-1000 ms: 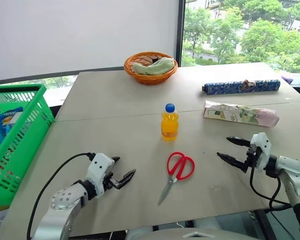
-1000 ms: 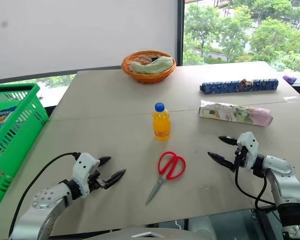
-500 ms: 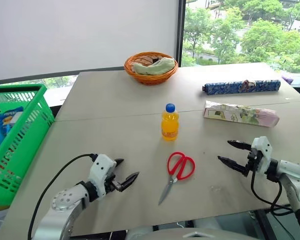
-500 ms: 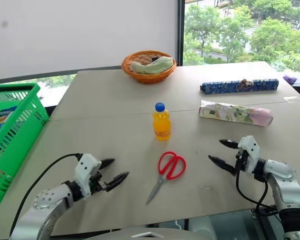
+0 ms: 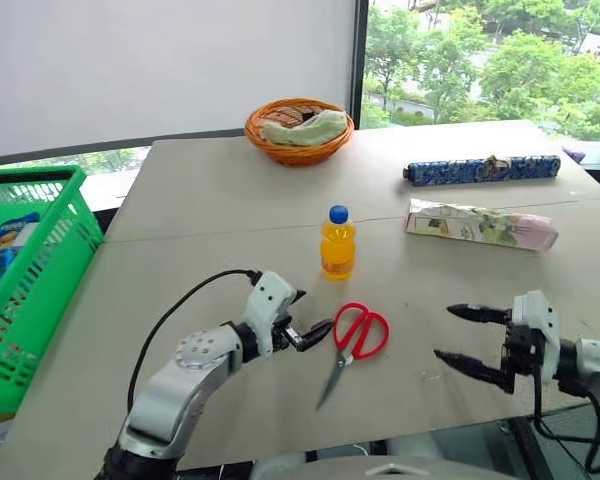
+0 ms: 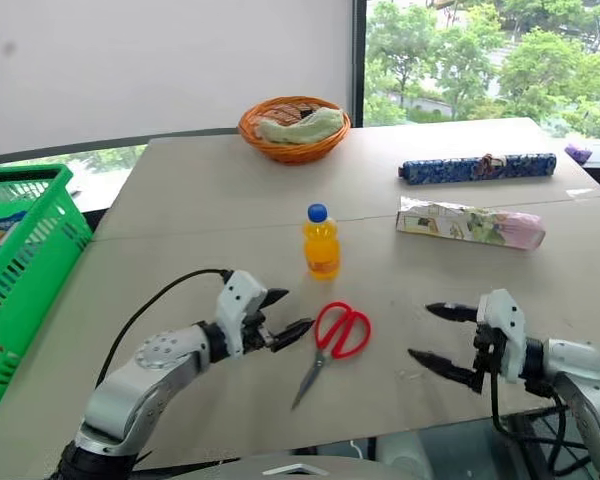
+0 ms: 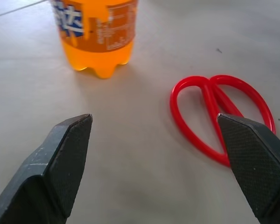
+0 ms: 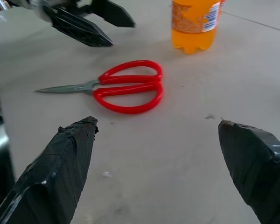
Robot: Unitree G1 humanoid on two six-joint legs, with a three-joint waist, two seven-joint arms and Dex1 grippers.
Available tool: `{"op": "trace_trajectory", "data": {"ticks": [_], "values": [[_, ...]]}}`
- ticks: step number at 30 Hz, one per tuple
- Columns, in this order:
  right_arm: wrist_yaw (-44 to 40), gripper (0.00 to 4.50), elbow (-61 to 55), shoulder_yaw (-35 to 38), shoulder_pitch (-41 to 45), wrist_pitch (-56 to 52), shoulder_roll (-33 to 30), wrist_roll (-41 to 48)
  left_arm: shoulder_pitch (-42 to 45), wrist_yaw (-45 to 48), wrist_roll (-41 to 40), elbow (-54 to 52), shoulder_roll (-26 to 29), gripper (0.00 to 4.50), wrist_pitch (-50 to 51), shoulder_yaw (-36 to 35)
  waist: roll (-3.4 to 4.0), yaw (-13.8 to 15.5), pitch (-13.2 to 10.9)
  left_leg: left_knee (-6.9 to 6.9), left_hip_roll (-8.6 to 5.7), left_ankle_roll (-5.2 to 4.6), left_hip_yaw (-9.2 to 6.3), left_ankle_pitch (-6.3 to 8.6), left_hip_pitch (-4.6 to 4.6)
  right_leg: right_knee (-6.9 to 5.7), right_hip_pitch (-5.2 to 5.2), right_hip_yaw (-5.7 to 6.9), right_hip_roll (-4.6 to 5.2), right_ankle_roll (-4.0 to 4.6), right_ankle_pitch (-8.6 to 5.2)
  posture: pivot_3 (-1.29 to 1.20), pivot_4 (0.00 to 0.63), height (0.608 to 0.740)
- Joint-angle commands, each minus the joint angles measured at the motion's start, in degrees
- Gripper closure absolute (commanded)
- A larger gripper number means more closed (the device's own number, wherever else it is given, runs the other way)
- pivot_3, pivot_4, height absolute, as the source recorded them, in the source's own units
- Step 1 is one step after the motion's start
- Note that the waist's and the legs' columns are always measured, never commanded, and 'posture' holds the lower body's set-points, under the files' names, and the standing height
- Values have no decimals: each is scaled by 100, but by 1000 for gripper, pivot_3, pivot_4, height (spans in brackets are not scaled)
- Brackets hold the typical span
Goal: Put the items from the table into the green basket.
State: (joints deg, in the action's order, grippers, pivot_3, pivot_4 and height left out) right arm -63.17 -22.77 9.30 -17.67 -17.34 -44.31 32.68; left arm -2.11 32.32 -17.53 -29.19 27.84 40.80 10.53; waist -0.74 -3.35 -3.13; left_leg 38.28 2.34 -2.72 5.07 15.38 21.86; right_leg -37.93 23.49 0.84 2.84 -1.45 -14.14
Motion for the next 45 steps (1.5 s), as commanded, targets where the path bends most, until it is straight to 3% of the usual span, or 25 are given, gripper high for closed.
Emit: {"op": "trace_trajectory", "data": {"ticks": [1,6,12,19,28,39,45], "values": [[165,0,-677,448,-159,-287,-151,353,389,-201,251,-125,17,94,441,448,-5,-46,-36,1,-1,0,2,0,0,-1,1,-3,2,-2,-1,-234,81,738],[503,0,-1296,614,-470,-520,-91,440,811,-495,539,-97,20,94,1153,943,-25,-133,-76,0,0,0,0,0,2,2,3,-3,3,-3,-2,-264,88,738],[652,0,-1532,759,-744,-650,-120,436,856,-947,567,-262,-77,94,2066,926,-40,-218,-93,-1,-2,0,-4,0,1,4,1,-2,28,-5,-3,-280,96,738],[635,0,-1432,687,-717,-561,-109,354,809,-1235,577,-420,35,2942,2699,716,-35,-271,-120,-1,0,7,-27,4,-10,3,1,-3,23,-5,-4,-259,101,738],[545,0,-1207,490,-471,-464,-63,255,570,-1440,640,-605,229,2954,2871,398,-35,-377,-170,-12,-1,4,-61,2,-10,3,4,-17,-6,7,-2,-227,101,738],[392,0,-875,388,217,-562,-11,479,-119,-2127,802,-1241,-131,2957,2711,-990,-44,-343,-230,-12,-2,8,-112,4,-19,3,11,-35,-45,36,14,-174,101,738],[575,0,-907,233,894,-879,123,897,-94,-2636,1104,-893,-252,2957,2424,-1766,-63,-213,-262,-12,-4,7,-110,4,-10,7,19,-36,-42,36,14,-154,98,738]]}}
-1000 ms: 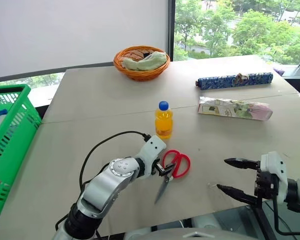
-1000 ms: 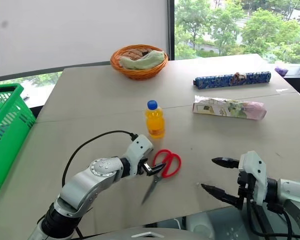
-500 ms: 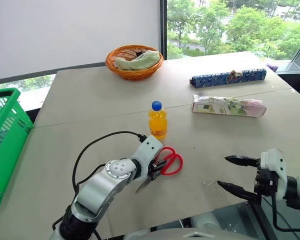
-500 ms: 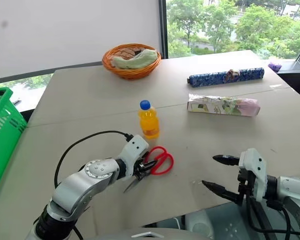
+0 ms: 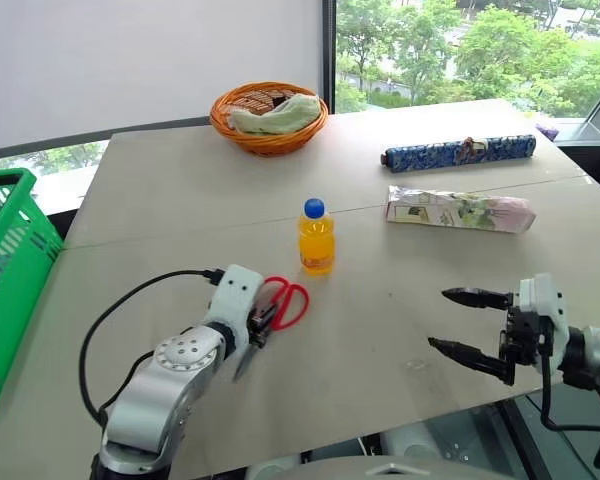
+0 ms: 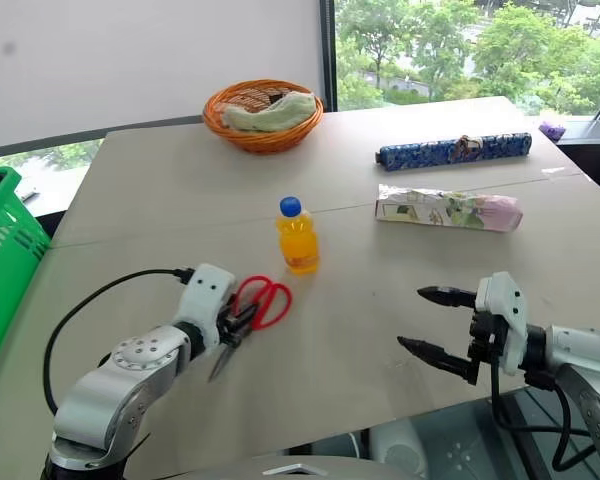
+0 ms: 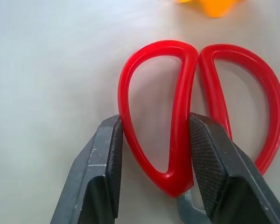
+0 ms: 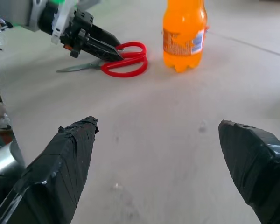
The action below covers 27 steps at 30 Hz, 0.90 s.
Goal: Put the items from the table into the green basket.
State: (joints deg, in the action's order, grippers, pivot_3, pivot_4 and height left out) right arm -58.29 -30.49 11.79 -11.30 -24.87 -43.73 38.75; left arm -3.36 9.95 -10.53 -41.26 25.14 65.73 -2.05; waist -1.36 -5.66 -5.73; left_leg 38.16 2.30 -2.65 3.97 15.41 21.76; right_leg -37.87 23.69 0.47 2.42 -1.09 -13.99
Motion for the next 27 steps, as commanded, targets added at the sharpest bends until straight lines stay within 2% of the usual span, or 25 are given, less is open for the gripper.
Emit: {"op": "trace_trajectory", "data": {"ticks": [1,7,13,14,17,19,25,27], "values": [[119,0,-140,-60,394,-179,84,332,83,-446,450,423,40,2957,-145,-602,-2,36,-5,0,0,0,0,0,1,0,0,0,0,0,0,-148,96,738],[363,0,-123,-167,1229,-471,184,583,725,-631,624,1241,87,2957,-784,-1064,-3,170,-9,0,-5,-3,4,-2,9,3,4,2,7,2,3,-145,84,738],[761,0,-59,-308,2183,-727,297,615,2164,-609,734,2930,147,2957,-1827,-1006,-14,317,-12,8,-16,-3,5,-2,34,8,16,12,17,22,18,-143,82,738],[805,0,-19,-311,2282,-721,333,603,2342,-610,772,3166,140,2957,-1982,-958,-16,329,-5,9,-16,-3,5,-2,41,14,19,14,17,22,19,-157,64,738],[1000,0,182,-271,2593,-694,431,513,3199,-546,804,4272,110,2957,-2621,-854,-18,331,0,9,-20,2,6,1,54,19,21,15,23,4,30,-171,51,738],[1022,0,293,-264,2688,-626,423,396,3822,-466,826,5119,126,2957,-3170,-799,-21,327,2,16,-25,2,5,1,101,21,61,20,7,-5,36,-174,37,738],[1149,0,678,-219,2934,-402,585,188,5747,-156,795,8259,-85,2957,-5140,-773,-32,308,15,19,-45,5,15,-1,119,23,76,22,-7,-32,52,-173,10,738],[1223,0,818,-205,3043,-300,670,104,6243,99,586,9078,-227,1967,-5769,-948,-34,305,22,21,-55,7,19,-3,119,22,76,21,-6,-36,54,-173,10,738]]}}
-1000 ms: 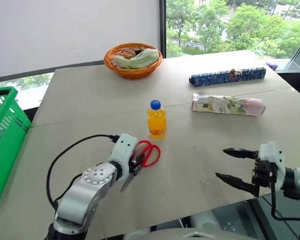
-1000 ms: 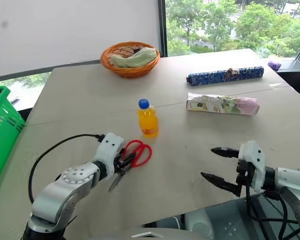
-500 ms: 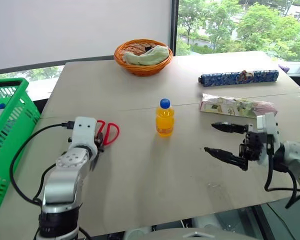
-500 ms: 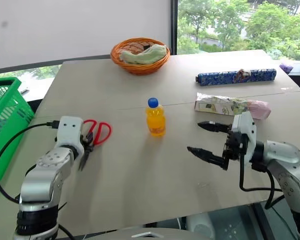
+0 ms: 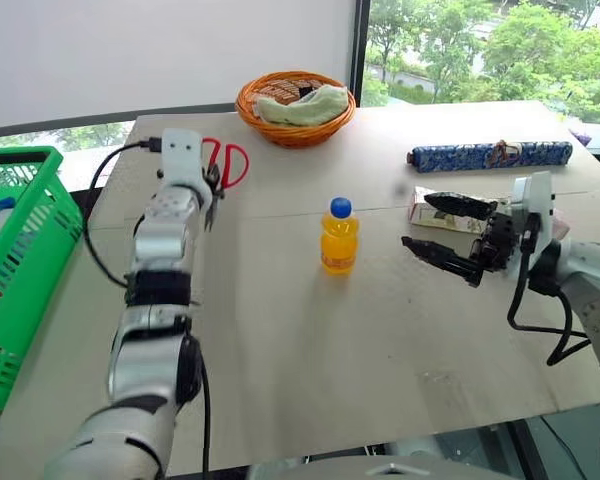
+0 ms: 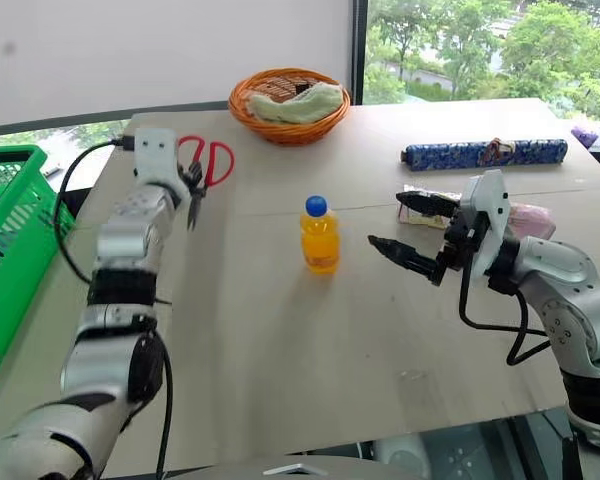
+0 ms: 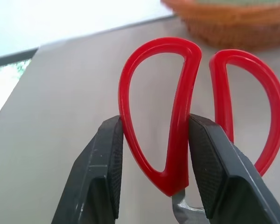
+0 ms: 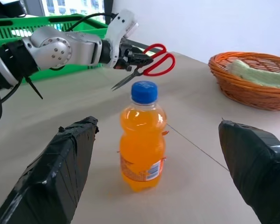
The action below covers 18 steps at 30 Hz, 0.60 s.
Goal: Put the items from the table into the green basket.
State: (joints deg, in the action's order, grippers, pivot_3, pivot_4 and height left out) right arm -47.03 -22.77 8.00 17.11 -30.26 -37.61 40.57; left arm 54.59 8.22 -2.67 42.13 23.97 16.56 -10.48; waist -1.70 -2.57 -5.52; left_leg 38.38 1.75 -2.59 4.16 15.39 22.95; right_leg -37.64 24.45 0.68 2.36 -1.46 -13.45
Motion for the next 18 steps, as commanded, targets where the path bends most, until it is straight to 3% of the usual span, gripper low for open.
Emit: {"op": "trace_trajectory", "data": {"ticks": [1,5,11,14,18], "values": [[122,0,103,182,242,283,84,-119,658,313,-209,1086,-140,1702,-1053,-140,0,-12,1,0,-6,0,2,0,1,2,0,-1,0,-4,2,-187,0,738],[129,0,181,225,265,381,100,-192,1024,243,-20,1814,-102,25,-1497,4,0,-152,7,1,-10,10,3,-6,1,-1,1,-3,1,-7,4,-197,0,738],[157,0,109,289,58,430,87,-214,773,624,-428,1489,45,25,-1671,-313,1,-332,12,2,5,19,1,-12,0,-17,6,-7,4,-8,5,-189,0,738],[111,0,47,297,-148,439,33,-257,-29,1828,-885,173,86,25,-1300,-195,15,-407,31,2,13,20,4,-12,-5,-23,6,-9,3,-8,5,-184,0,738],[71,0,12,300,-363,487,-76,-401,-1697,3223,-1133,-2113,674,25,-512,356,43,-516,57,2,18,23,16,-13,-13,-30,8,-20,4,-8,5,-169,2,738]]}}
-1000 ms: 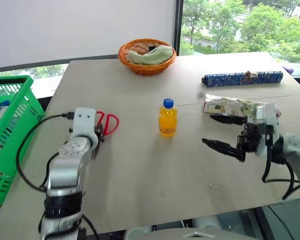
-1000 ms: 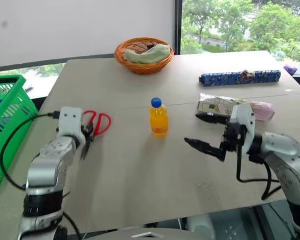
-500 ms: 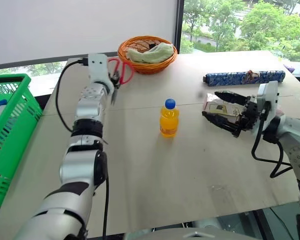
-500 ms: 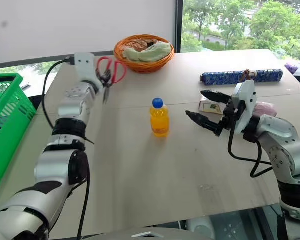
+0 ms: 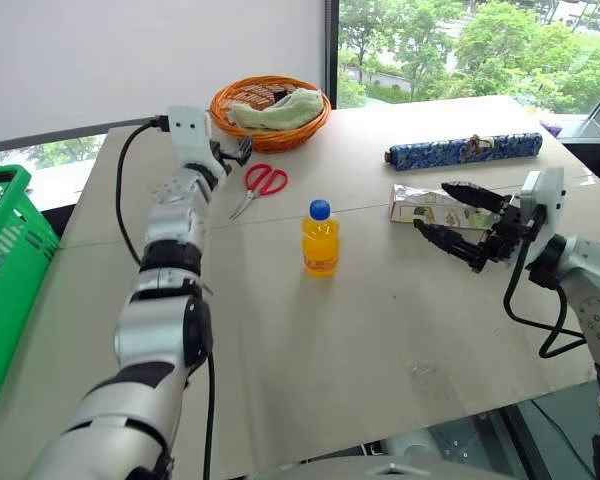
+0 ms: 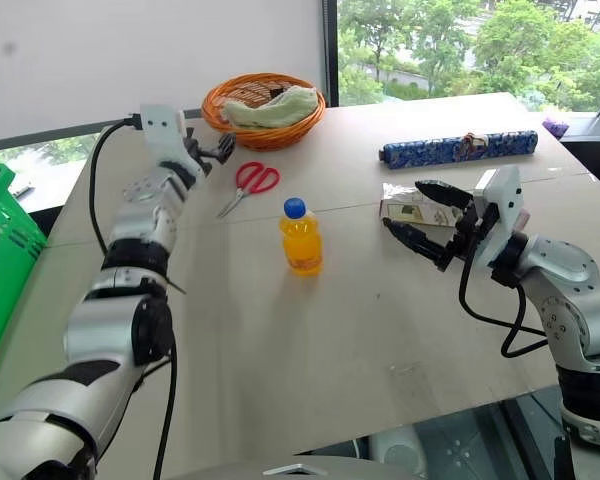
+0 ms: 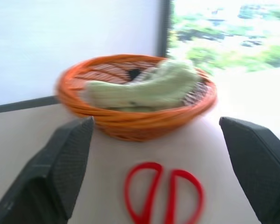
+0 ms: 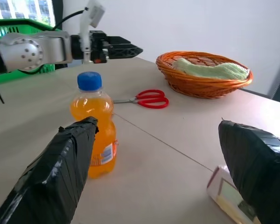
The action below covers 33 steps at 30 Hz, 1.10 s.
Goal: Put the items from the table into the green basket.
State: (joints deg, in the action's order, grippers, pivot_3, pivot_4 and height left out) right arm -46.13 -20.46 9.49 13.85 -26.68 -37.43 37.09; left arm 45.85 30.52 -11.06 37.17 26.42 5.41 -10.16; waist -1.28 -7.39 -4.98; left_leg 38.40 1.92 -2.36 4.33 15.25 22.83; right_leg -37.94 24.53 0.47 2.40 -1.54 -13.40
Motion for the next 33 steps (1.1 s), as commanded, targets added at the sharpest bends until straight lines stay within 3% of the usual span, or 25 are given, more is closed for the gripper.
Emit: {"op": "trace_trajectory", "data": {"ticks": [1,5,9,14,23,33], "values": [[3,0,-211,186,-54,97,-81,-15,-1159,1232,-471,-2054,594,25,923,314,2,-71,6,1,2,0,0,0,-1,-4,1,-2,-1,0,0,-169,2,738],[-150,0,-95,136,-187,117,-172,-105,-2354,2665,-1287,-3575,1330,25,1685,428,-1,-127,8,9,19,-11,-4,6,-2,-9,0,-11,-20,3,1,-154,5,738],[-177,0,-6,62,-183,146,-115,-133,-2503,3117,-1593,-4060,1217,25,1979,809,34,15,45,28,20,-10,-18,4,-10,-15,-17,-10,-20,3,1,-153,5,738],[-180,0,-91,38,-255,166,-100,-202,-2259,3164,-1375,-3894,982,25,1886,1224,38,57,75,33,19,-14,-11,6,-77,-8,-82,-2,-31,-4,-1,-176,2,738],[-41,0,-361,33,-443,119,-21,-215,-1631,2618,-607,-2883,385,25,1295,1541,40,0,115,32,20,-15,-11,7,-78,-7,-82,-11,-41,-1,1,-217,0,738],[125,0,-632,-144,-646,-178,-138,-343,-1289,2731,-638,-2048,-570,25,958,1668,39,-79,141,33,19,-18,-10,9,-77,-5,-83,-12,-40,-2,1,-259,0,738]]}}
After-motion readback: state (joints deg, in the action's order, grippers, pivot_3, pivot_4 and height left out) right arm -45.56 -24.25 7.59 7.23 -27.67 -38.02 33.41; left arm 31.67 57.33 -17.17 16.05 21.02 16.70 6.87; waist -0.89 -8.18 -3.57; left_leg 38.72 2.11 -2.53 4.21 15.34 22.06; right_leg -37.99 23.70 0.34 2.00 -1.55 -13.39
